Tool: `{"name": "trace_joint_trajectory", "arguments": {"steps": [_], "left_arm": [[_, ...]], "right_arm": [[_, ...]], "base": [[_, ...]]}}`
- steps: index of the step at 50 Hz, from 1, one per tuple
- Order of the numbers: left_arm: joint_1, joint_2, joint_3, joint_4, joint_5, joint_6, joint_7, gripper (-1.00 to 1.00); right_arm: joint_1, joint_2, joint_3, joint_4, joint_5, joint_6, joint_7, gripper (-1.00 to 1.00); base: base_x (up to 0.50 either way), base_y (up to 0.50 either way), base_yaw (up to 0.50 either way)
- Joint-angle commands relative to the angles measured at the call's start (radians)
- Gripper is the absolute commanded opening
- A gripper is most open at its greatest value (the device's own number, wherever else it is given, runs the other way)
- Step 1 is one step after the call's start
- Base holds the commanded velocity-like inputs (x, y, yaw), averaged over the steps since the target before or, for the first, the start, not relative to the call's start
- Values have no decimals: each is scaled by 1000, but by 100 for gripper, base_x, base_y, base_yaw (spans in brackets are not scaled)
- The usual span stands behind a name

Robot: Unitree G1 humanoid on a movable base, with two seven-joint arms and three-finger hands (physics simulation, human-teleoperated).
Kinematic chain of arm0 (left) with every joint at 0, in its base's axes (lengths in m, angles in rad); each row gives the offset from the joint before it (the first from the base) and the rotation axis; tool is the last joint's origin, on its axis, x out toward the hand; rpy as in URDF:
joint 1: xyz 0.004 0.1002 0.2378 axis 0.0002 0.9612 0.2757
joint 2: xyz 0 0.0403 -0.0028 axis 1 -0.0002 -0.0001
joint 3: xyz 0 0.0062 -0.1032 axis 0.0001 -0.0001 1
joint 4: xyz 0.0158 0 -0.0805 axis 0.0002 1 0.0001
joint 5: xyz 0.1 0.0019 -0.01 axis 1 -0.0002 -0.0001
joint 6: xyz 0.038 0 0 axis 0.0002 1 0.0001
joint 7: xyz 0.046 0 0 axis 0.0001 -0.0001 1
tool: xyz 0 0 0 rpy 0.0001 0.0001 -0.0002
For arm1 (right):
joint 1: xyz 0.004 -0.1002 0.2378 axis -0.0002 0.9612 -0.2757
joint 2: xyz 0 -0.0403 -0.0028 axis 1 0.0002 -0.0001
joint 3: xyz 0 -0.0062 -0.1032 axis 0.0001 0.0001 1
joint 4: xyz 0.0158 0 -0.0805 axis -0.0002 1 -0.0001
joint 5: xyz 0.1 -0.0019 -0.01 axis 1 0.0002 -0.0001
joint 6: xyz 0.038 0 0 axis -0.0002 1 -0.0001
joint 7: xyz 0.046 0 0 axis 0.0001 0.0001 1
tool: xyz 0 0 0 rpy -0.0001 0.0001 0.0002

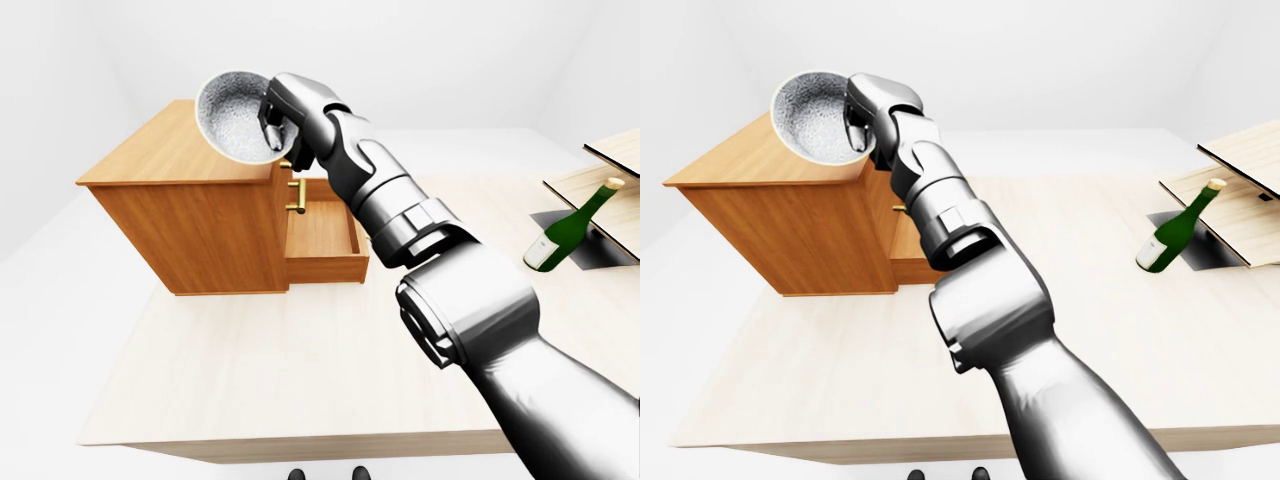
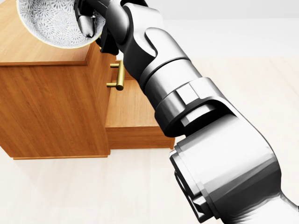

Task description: Put the bowl on top of the cabinet.

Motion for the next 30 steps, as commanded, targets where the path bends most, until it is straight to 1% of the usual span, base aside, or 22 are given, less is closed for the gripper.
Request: {"name": "trace_joint_trajectory", "arguments": {"steps": [1,17,30], "left_arm": [[2,4,8,-1,-10,0,3,100],[4,3,5,-1,-8,0,-1,100],[5,10,13,-7,-24,0,7,100]], "right_arm": [[0,8,-31,6,100,0,-56,-100],[1,23,-36,2,128,0,-55,-100],[1,18,-35,3,136,0,-63,-100]], "base": [[0,0,0],[0,0,0],[0,0,0]]}}
